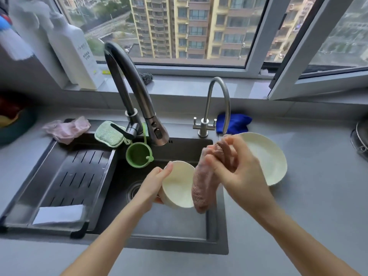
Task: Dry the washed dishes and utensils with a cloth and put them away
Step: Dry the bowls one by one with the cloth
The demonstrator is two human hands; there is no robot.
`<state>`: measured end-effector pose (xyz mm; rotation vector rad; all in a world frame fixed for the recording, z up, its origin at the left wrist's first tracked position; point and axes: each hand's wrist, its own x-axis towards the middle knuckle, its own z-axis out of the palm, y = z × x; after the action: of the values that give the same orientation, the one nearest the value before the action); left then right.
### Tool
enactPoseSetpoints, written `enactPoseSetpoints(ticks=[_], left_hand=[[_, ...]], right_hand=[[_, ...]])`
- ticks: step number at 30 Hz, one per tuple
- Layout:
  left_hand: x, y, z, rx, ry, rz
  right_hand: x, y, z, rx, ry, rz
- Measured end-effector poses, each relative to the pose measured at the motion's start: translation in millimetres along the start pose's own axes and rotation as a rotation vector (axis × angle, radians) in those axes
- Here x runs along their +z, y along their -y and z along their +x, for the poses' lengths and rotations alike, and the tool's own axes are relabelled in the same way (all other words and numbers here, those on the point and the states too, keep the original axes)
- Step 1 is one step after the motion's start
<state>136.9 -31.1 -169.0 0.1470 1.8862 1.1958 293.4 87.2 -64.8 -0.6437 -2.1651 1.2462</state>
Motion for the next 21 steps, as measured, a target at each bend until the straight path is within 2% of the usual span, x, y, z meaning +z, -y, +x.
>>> enactPoseSetpoints(ticks=[3, 4, 5, 7, 9, 11, 13, 15, 21], left_hand=[[0, 4, -3, 0.076, 0.013, -0.058], [1, 6, -3, 0.106, 0.016, -0.075], [2, 7, -5, 0.122, 0.024, -0.103], [8, 8, -9, 0.158, 0.036, -0.193], [16, 10, -12, 0.284, -0.045, -0.198], [23, 11, -16, 0.417, -0.162, -0.086], [26, 10, -17, 0.441, -0.243, -0.028], [22, 7, -15, 0.408, -0.211, -0.061], [11, -8, -4, 0.276, 0.196, -0.046]], right_hand=[[24, -34, -4, 0.091, 0.197, -0.429], [31, -47, -4, 0.186, 0.219, -0.467], [37, -55, -5, 0.306, 0.231, -0.382], [51, -67, -7, 0.525, 0.208, -0.042], [66, -73, -9, 0.636, 0.099, 0.180], [79, -75, -9, 0.715, -0.054, 0.257], [85, -73, -12, 0.748, -0.142, 0.266], [85, -73, -20, 0.734, -0.132, 0.209], [57, -67, -24, 0.543, 0.111, -0.105]])
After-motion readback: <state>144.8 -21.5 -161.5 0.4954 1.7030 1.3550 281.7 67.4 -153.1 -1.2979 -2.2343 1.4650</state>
